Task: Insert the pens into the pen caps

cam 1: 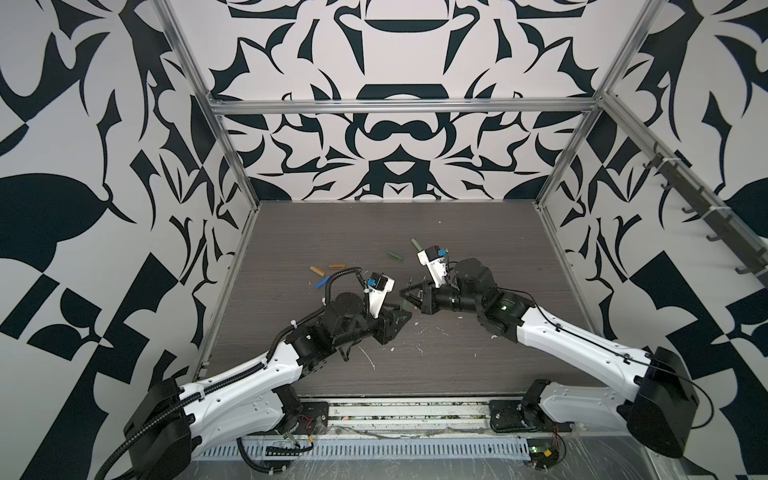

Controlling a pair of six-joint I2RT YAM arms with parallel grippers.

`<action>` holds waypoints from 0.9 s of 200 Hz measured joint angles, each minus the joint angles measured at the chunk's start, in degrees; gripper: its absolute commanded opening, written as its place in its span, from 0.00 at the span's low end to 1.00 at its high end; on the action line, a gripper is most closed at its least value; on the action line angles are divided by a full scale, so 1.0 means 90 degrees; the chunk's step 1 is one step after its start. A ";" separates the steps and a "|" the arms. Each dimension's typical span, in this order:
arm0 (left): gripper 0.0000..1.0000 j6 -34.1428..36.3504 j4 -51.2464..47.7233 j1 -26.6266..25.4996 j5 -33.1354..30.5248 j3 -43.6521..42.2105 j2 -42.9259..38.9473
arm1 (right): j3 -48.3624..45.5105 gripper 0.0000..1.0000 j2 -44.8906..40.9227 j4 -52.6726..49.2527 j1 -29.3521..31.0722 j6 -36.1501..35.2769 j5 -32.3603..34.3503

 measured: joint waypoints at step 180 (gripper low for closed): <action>0.05 -0.0214 -0.0301 0.0172 -0.1163 -0.0459 -0.1141 | 0.0699 0.43 -0.0270 -0.0738 0.0024 0.0194 0.0576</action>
